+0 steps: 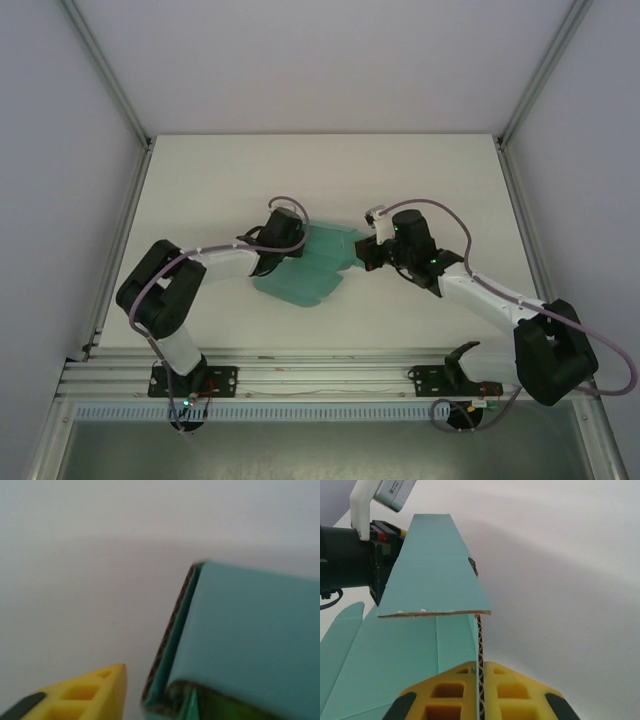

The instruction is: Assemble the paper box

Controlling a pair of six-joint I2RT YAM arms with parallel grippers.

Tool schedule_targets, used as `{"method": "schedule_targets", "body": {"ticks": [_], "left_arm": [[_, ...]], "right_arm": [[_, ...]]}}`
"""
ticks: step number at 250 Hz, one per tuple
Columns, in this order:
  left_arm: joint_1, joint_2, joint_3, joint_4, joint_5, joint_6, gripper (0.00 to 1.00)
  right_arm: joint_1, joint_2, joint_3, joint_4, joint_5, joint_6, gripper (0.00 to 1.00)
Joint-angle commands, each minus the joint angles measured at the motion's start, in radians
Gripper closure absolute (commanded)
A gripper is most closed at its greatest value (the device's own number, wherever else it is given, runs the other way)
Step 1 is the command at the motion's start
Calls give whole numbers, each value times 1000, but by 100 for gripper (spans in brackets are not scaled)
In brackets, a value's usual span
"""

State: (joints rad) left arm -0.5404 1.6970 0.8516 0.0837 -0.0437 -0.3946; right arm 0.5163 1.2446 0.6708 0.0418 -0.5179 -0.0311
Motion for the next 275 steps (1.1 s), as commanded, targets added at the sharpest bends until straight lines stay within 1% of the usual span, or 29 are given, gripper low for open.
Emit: {"method": "schedule_targets", "body": {"ticks": [1,40,79,101,120,152,165,174,192,221,241,256,269,275], "left_arm": [[10,-37,-31,38,80,44,53],[20,-61,-63,97,145,52,50],[46,-56,-62,106,110,26,49],[76,-45,-66,139,133,14,50],[88,-25,-60,163,168,32,51],[88,7,-49,191,262,71,58],[88,18,-47,194,275,73,62],[88,25,-46,191,276,75,63],[88,36,-44,181,262,72,63],[88,46,-44,169,210,65,80],[85,61,-31,146,166,71,83],[78,74,-15,112,99,62,93],[65,81,-5,81,-6,54,100],[55,82,-1,62,-69,44,100]], "right_arm": [[-2,-28,-18,18,-10,-23,100],[-2,-25,-20,11,-3,-36,100],[-2,-25,-20,11,-22,-53,100],[-2,-23,-19,5,-17,-62,100],[-2,-23,-14,4,-22,-66,100],[-2,-22,-14,1,-13,-67,100],[-2,-19,-12,0,-8,-66,100],[-1,-20,-12,-2,-2,-64,100],[-2,-20,-11,-5,4,-64,100],[-2,-22,-8,-8,5,-61,100],[-2,-27,-10,-3,14,-59,100],[-3,-32,-14,4,28,-56,100],[-2,-40,-18,9,34,-53,100],[-2,-44,-20,9,37,-54,100]]}}
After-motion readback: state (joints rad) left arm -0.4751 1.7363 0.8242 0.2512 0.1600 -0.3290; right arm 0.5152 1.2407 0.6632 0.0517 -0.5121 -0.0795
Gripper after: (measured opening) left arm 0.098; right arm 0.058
